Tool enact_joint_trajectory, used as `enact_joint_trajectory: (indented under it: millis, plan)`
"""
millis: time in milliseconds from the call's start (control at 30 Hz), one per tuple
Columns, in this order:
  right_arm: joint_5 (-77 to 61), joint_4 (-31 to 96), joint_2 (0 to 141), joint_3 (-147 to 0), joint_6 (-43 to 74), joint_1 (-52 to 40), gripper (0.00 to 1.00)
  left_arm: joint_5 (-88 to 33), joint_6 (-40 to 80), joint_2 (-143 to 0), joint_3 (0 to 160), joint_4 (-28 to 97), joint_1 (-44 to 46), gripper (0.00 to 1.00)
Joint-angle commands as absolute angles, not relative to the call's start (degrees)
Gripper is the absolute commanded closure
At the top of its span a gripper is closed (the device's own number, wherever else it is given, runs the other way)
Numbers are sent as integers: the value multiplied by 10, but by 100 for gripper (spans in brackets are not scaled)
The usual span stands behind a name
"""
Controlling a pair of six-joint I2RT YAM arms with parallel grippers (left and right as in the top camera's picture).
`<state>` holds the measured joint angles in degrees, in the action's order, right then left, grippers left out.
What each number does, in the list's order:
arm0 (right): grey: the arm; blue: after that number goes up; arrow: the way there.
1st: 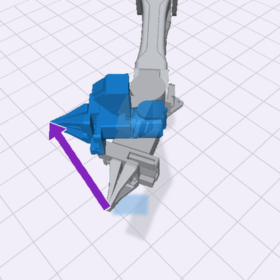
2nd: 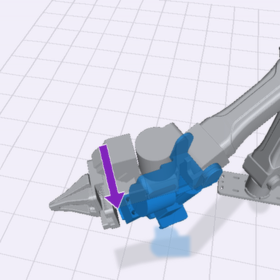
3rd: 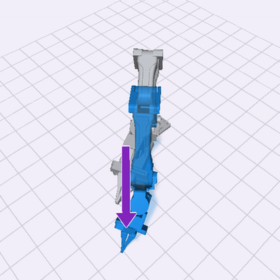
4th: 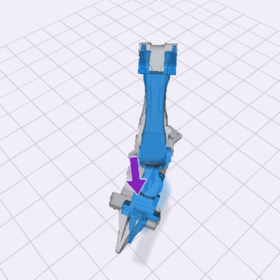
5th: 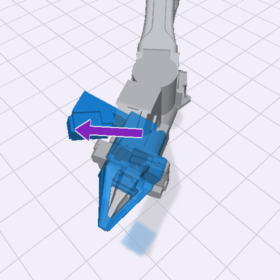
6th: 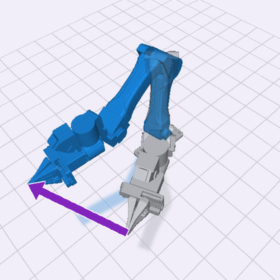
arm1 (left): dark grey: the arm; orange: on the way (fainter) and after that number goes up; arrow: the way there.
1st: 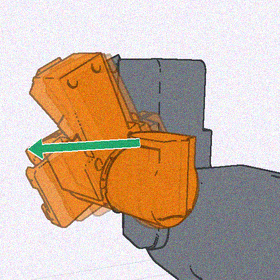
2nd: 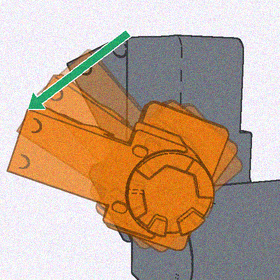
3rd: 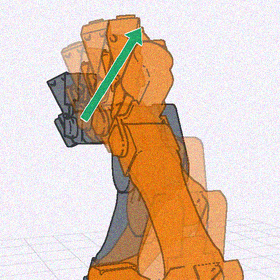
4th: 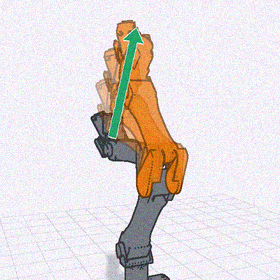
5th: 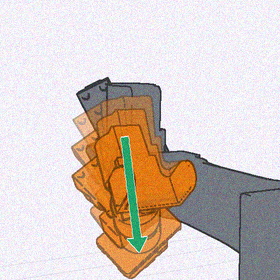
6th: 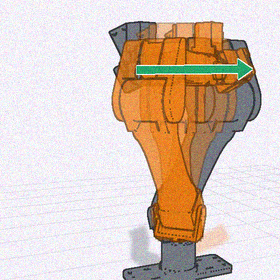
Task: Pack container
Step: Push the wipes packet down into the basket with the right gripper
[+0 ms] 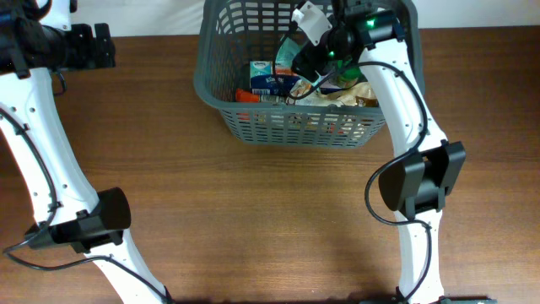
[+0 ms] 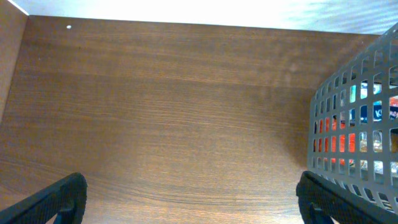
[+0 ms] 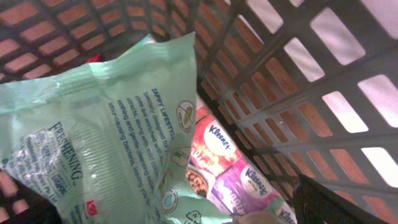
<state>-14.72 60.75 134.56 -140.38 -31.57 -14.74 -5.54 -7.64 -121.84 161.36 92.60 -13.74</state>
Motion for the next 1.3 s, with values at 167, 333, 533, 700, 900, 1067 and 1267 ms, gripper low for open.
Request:
enact_joint_trajectory:
  millis: [167,333,533,700,900,1067,1267]
  plan:
    - [-119,578,1348,-1401,-208,-156,10,-55,-71,-1224,1613,927,-140,1]
    - [-128,574,1355,-1401,-206,-156,38,-55,-71,-1224,1613,927,-140,1]
    - [-127,587,1361,-1402,-179,-154,62,-55,-71,-1224,1613,927,-140,1]
    - [-152,585,1360,-1406,-179,-155,1,-55,-71,-1224,1613,927,-140,1]
    - [-152,578,1360,-1406,-180,-154,27,-55,-71,-1224,1613,927,-140,1]
    - [-143,576,1360,-1406,-179,-154,96,-55,-71,-1224,1613,927,-140,1]
    - [-144,571,1360,-1406,-179,-154,1,-55,-71,-1224,1613,927,-140,1]
